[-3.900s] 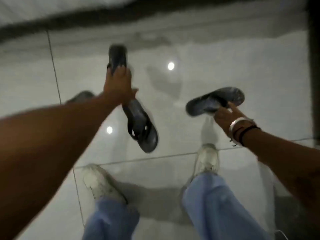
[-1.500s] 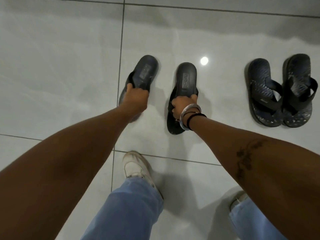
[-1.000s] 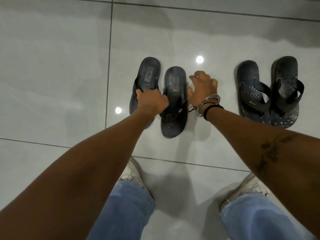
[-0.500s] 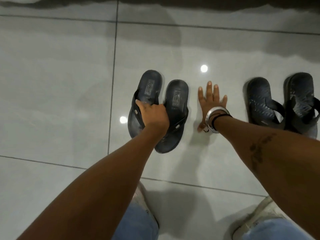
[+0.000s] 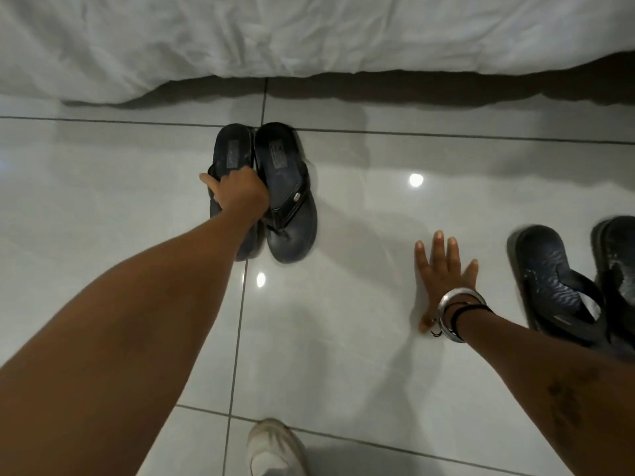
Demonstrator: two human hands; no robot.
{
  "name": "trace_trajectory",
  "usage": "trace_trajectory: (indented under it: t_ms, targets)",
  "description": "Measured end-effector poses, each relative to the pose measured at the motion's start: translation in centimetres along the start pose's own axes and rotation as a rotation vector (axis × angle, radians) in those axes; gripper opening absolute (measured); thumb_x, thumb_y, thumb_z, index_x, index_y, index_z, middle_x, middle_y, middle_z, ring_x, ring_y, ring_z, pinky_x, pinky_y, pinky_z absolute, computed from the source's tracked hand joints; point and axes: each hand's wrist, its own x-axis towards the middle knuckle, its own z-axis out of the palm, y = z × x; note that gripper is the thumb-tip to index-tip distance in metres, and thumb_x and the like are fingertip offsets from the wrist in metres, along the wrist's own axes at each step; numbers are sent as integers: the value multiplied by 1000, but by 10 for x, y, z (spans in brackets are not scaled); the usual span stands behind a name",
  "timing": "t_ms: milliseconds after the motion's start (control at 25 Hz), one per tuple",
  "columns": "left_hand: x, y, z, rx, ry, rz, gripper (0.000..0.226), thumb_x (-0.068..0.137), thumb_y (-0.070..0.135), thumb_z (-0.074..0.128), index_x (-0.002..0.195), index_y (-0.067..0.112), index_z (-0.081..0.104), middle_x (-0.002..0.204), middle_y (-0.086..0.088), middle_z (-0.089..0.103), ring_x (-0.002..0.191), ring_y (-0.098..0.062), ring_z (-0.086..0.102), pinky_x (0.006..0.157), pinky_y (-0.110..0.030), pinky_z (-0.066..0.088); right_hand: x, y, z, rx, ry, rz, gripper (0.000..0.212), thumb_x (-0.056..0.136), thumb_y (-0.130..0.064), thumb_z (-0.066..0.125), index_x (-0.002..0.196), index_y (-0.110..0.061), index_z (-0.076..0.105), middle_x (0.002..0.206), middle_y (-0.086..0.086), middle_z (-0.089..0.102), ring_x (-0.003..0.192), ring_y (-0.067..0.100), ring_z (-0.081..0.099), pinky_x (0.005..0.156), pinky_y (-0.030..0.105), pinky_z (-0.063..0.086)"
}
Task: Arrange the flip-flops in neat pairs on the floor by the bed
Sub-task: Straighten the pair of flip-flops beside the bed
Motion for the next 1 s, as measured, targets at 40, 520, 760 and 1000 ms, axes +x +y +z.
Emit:
trace_trajectory:
  t_ms: [40,520,760,1000]
  targets:
    - [-1,1,3,10,-12,6,14,89,17,55,77,14,63,64,-4,60,83,-30,64,117,-57,5,-1,1,3,-13,-5,-4,169,34,-48,94,139,-23,-37,148,17,-42,142,41,-25,110,70,13]
    - [12,3,17,126,-67,81,17,92,26,57,83,13,62,72,-8,63,89,-33,65,117,-58,6,10,10,-5,-62,60,36,170,35,-48,95,141,-21,-35,150,18,-38,143,41,-23,111,69,15]
    - [0,2,15,189,-20,88,25,87,36,58,73,15,62,69,-11,61,101,-37,61,115,-65,0,-3,11,-16,30,30,6,156,45,-31,95,147,-24,-23,154,15,-35,143,39,-23,107,73,5]
    - [-83,111,64,-167,293,653,63,96,55,34,139,10,44,145,-21,44,135,-36,39,115,-55,6,-27,48,-43,409,78,-97,87,83,-44,67,151,-21,18,162,7,-12,149,29,2,113,65,16]
